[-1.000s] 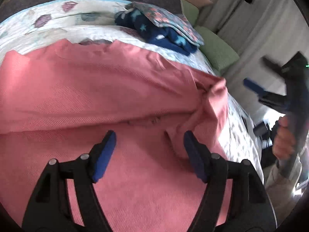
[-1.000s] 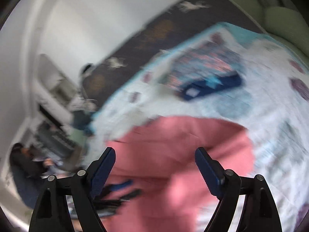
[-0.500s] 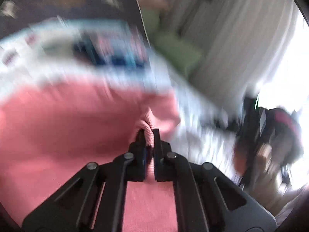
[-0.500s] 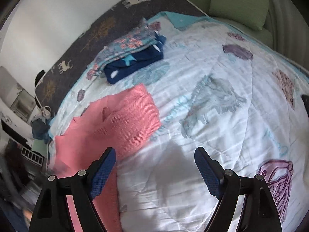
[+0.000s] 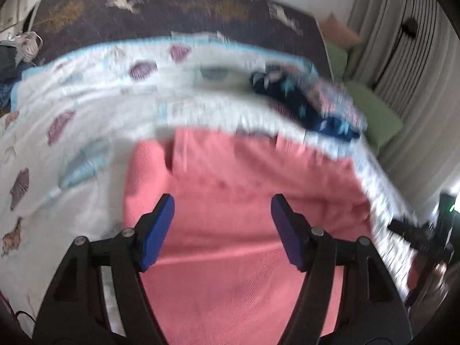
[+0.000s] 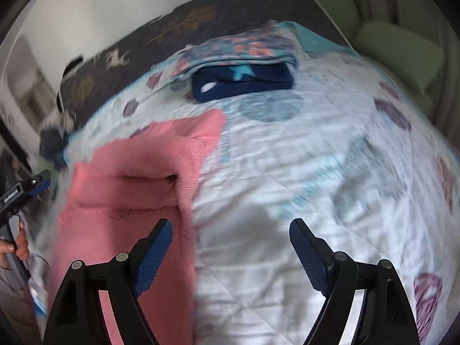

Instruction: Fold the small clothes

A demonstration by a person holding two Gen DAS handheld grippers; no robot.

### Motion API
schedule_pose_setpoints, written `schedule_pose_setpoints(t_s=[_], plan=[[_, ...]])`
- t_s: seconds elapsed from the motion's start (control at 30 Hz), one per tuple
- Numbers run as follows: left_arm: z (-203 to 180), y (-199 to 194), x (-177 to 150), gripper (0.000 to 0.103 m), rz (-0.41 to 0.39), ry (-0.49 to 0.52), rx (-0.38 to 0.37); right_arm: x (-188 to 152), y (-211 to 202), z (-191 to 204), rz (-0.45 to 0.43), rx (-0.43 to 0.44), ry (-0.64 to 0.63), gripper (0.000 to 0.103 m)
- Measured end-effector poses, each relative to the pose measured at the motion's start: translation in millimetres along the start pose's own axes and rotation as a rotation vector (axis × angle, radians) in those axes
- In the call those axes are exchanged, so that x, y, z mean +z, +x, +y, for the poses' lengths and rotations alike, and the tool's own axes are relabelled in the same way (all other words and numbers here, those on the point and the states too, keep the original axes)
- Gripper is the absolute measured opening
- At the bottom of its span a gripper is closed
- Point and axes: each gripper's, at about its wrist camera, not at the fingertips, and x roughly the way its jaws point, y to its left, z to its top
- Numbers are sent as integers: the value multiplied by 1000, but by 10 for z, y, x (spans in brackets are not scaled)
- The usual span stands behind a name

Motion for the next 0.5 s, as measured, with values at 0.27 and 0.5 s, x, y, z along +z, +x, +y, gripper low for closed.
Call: schedule_pose_setpoints(t_s=[0.27, 0.5], plan=[[251, 453, 37, 70, 87, -26, 66, 185, 150, 661, -60, -129, -301, 73], [593, 893, 244, 70, 123, -281, -44, 224, 470, 840, -47, -227, -407, 53]])
